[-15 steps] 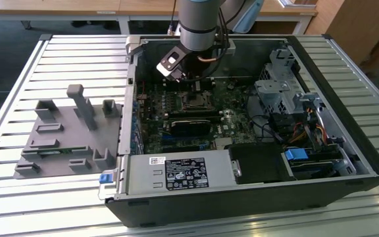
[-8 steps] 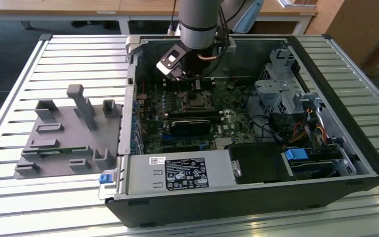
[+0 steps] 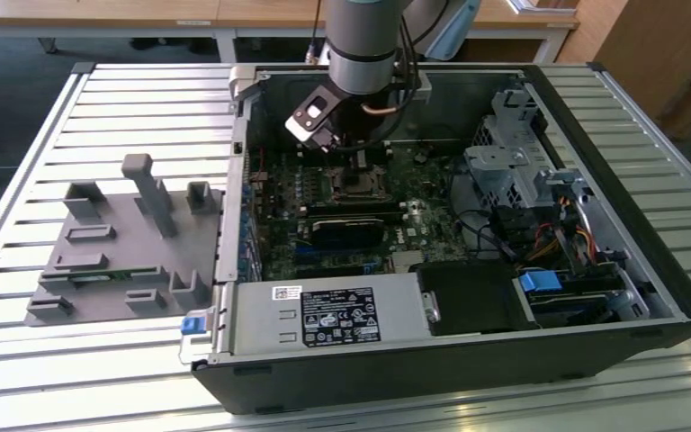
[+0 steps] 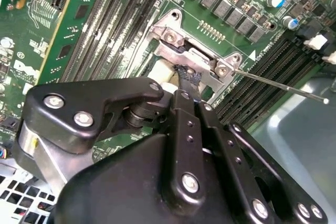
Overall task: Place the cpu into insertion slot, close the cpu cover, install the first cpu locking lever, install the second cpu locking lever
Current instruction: 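Close the cpu cover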
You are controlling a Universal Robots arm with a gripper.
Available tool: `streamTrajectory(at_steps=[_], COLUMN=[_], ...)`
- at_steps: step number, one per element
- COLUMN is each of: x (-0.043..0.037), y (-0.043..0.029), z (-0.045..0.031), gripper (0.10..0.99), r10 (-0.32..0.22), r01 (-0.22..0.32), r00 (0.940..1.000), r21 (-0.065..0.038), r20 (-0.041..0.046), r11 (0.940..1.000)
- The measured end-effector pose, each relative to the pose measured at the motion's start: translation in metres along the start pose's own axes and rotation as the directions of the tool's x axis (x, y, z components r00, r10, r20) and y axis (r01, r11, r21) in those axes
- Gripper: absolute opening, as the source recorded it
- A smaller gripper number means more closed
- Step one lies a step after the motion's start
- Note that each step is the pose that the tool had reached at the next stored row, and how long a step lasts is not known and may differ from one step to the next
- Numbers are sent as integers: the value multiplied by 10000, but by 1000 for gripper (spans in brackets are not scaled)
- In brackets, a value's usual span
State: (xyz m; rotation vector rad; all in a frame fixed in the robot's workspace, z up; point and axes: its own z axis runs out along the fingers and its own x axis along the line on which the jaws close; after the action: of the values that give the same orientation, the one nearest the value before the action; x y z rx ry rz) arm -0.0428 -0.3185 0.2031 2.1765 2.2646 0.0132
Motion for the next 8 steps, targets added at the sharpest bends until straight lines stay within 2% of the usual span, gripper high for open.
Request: streamTrajectory(at_steps=[8], x=[10], y=[-2], z=[29], gripper=[106], r10=[0], r01=[0], r00=[10000], r21=[-35], r20=[5], r11=[10000])
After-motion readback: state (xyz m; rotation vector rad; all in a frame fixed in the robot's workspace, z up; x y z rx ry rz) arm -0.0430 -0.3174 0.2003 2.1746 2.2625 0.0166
